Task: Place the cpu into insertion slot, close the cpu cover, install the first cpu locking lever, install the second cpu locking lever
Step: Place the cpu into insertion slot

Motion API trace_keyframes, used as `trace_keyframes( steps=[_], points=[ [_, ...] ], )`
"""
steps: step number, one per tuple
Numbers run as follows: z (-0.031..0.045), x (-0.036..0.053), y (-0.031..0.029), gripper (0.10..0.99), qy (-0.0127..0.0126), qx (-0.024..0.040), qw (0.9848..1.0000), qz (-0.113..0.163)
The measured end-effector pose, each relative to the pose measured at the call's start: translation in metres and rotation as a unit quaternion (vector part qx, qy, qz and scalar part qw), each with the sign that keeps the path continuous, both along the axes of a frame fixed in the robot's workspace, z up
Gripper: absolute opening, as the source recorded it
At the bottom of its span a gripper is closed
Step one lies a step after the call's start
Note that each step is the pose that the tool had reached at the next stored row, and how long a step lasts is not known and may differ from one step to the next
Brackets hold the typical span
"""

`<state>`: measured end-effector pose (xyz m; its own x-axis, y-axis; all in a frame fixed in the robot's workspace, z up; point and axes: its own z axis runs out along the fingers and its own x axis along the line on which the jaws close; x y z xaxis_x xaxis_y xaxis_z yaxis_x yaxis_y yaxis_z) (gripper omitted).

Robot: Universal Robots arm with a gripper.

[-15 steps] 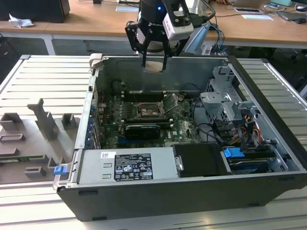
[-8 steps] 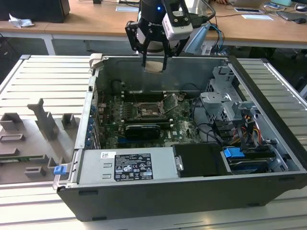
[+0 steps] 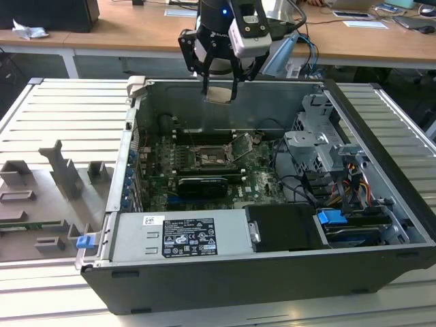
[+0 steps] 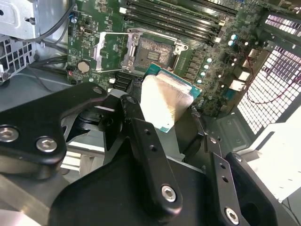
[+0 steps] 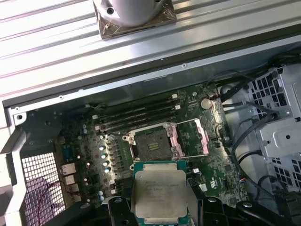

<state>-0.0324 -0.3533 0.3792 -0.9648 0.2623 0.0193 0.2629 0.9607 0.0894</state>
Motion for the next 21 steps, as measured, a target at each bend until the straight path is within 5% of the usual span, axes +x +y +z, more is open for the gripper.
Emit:
trace_keyframes(
  steps=[21],
  points=[
    [0.0, 0.0, 0.0, 0.529, 0.0, 0.0, 0.999, -0.046]
  ],
)
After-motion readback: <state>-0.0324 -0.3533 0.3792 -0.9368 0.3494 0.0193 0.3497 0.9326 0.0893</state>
